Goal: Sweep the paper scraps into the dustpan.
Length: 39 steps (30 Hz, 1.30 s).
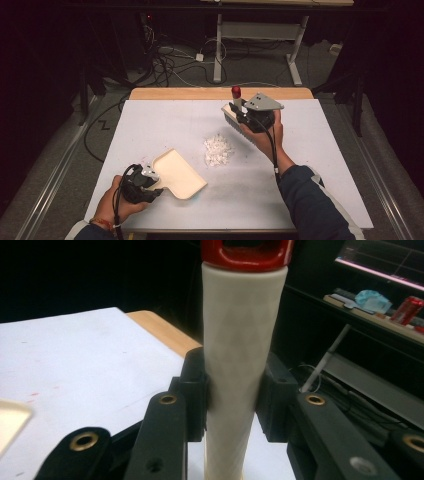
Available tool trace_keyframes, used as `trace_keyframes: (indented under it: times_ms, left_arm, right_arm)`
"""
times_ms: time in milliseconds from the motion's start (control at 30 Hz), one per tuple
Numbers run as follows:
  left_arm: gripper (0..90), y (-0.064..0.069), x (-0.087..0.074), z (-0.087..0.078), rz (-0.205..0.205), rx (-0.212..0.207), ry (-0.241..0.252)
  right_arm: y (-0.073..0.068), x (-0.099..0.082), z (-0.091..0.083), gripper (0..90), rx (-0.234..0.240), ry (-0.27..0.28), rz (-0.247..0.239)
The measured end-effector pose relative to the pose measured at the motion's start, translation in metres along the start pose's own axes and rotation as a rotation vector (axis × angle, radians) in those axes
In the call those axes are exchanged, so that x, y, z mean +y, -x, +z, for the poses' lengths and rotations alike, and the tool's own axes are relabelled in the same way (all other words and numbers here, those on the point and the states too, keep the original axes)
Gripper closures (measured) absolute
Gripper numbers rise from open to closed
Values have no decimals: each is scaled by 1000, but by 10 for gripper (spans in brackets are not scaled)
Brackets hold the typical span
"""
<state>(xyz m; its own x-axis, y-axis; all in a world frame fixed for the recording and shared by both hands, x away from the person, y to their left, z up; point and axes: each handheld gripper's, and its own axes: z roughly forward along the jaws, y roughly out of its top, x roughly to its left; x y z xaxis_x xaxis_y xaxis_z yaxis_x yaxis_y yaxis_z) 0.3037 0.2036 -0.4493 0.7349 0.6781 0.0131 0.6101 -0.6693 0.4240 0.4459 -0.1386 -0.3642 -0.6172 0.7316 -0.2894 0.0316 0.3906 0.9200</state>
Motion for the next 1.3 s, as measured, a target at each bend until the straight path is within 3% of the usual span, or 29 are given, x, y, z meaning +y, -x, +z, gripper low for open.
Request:
trace_keyframes:
  times_ms: [167,233,433,500,533,567,600,633,733,867,967,1300]
  left_arm:
    - [629,0,2,3,3,2,-7]
    - [629,1,3,4,4,2,-8]
    - [629,0,5,6,-7,-14,-13]
    - [629,1,6,6,-4,-9,-17]
    - [629,1,7,6,-2,-5,-19]
    - [629,2,7,6,-2,-5,-22]
    - [629,2,8,6,-3,-5,-19]
    - [629,2,9,6,-1,-6,-20]
    - [628,5,14,8,4,-1,-32]
    - [628,7,24,12,16,-2,-51]
    - [628,8,29,15,17,-3,-53]
    - [628,10,37,22,8,-11,-62]
  right_arm:
    - [3,-8,22,705,-21,-20,-15]
    - [-1,-13,31,706,-34,-20,-43]
    - [-10,-17,37,705,37,-14,-13]
    - [-16,-17,34,705,85,1,-1]
    - [-24,-16,30,705,129,12,-21]
    - [-24,-16,30,705,129,12,-21]
    - [-31,-15,26,704,180,22,-25]
    - [-31,-15,26,704,180,22,-25]
    - [-41,-14,19,703,251,34,-19]
    - [-46,-15,17,699,270,33,-36]
    - [-49,-18,13,693,292,45,-6]
    - [-60,-20,0,698,313,77,3]
